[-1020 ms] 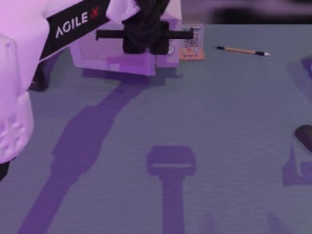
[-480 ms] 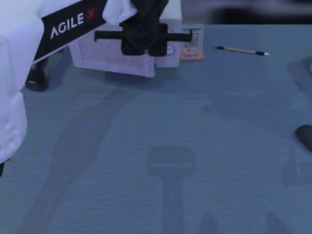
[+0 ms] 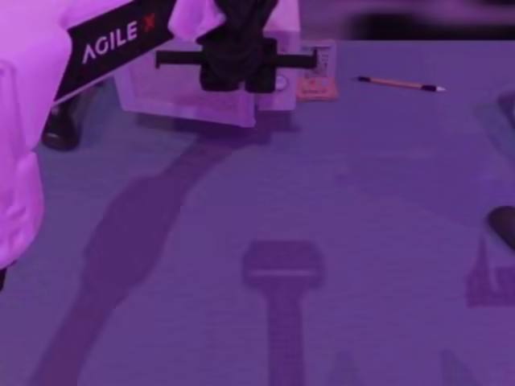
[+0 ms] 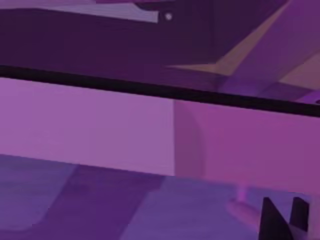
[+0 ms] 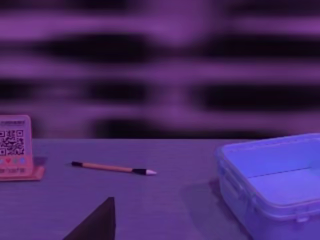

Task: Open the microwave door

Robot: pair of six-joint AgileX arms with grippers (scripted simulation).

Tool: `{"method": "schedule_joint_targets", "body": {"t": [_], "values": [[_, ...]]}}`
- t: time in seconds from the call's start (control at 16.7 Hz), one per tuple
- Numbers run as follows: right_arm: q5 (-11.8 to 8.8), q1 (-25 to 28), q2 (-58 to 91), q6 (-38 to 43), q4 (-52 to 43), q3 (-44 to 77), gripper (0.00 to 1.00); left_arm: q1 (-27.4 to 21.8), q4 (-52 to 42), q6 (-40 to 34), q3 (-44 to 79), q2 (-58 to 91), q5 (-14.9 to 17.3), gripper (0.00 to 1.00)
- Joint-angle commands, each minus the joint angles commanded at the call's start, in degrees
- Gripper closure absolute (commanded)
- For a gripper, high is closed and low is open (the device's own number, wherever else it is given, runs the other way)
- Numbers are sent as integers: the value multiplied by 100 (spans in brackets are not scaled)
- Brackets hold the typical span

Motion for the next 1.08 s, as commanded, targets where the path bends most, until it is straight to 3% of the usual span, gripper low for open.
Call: {"method": "schedule_joint_targets", "body": {"t": [0.72, 1.08], "values": [[0, 0, 0, 0, 0, 0, 0, -46, 15, -12, -38, 20, 41, 100], [0, 0, 0, 0, 0, 0, 0, 57, 384, 467, -748, -457, 242, 100]]}}
